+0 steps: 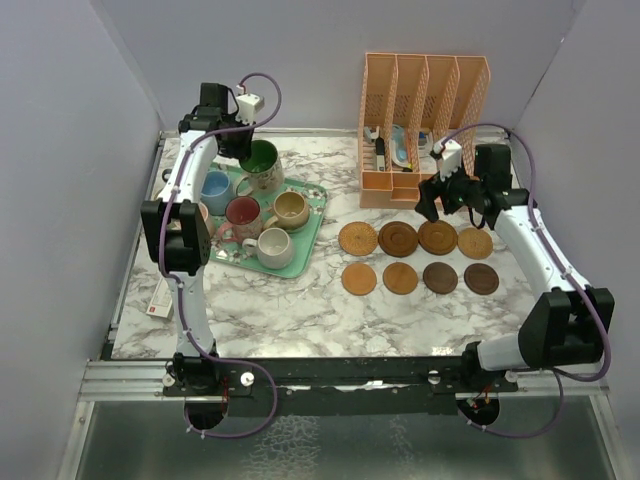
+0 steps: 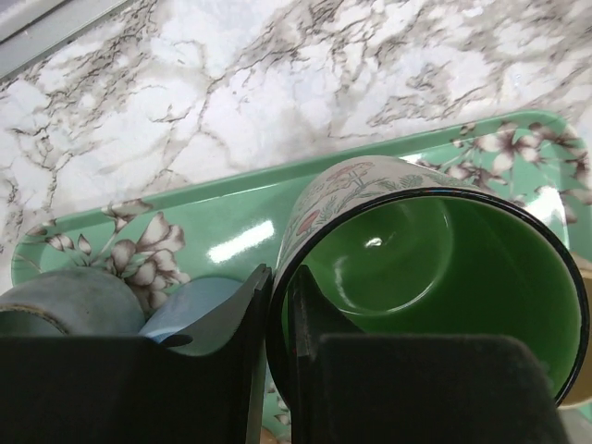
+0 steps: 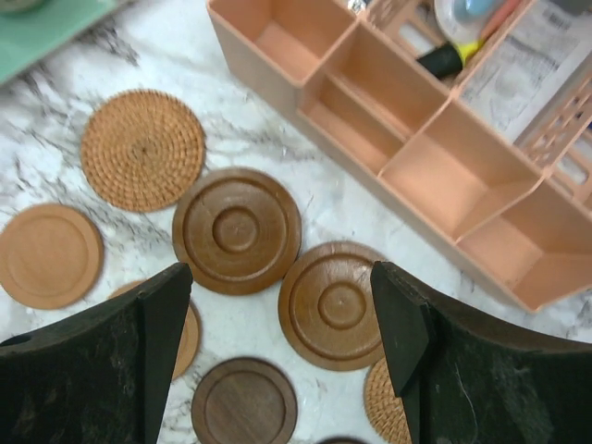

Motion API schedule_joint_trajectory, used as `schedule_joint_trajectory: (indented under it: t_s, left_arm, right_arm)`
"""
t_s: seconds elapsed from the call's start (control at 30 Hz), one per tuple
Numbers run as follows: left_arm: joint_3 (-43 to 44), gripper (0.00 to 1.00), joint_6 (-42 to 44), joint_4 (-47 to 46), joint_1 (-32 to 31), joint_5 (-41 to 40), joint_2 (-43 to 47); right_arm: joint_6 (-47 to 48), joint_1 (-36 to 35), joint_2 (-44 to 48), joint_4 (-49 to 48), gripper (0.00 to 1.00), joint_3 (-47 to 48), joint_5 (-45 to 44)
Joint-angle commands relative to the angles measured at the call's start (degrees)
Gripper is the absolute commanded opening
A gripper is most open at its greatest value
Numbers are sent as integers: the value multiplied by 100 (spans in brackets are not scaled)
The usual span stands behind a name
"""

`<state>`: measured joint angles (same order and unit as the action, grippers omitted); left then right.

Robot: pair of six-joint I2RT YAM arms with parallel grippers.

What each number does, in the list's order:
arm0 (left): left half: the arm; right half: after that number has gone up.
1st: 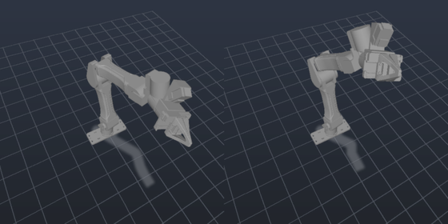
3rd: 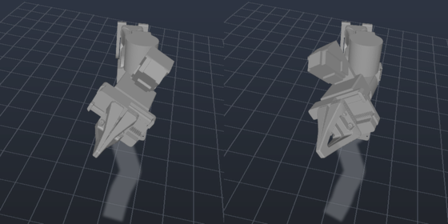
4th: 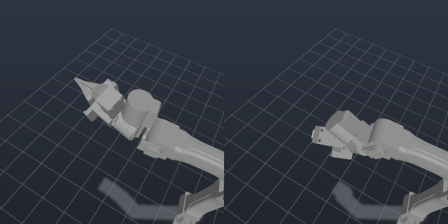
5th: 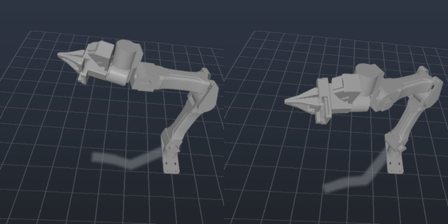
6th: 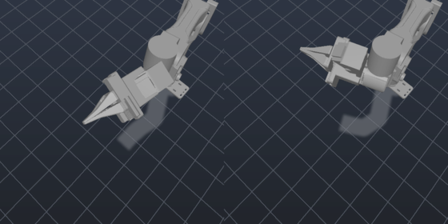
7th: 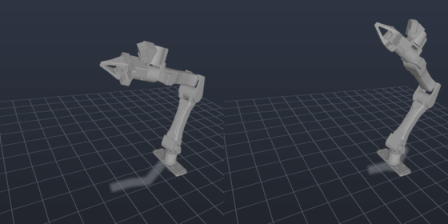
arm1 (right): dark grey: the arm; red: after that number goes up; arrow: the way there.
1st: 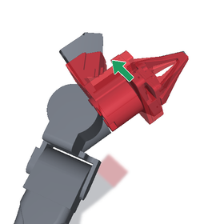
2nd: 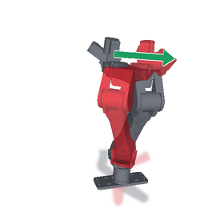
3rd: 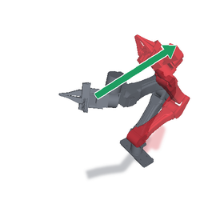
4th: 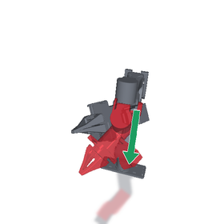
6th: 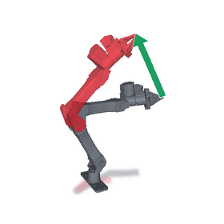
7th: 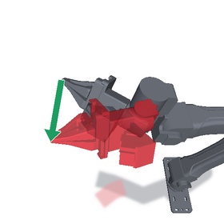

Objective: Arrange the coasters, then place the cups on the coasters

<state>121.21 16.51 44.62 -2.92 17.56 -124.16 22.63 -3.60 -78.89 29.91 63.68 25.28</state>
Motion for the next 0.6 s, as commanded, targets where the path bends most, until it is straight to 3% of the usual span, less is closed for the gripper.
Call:
schedule_joint_trajectory:
  t_s: [0.0,0.3,0.57]
  left_arm:
    - [388,0,-592,-466,-247,265,861]
    - [493,0,-777,-1300,-1425,-1237,1268]
    - [384,0,-1269,-1875,-2336,-2173,1253]
  right_arm:
    - [-514,-211,-383,-109,78,944,591]
    - [-1579,-938,-1464,-319,73,3099,449]
    - [-2525,-1354,-1994,-575,73,3793,109]
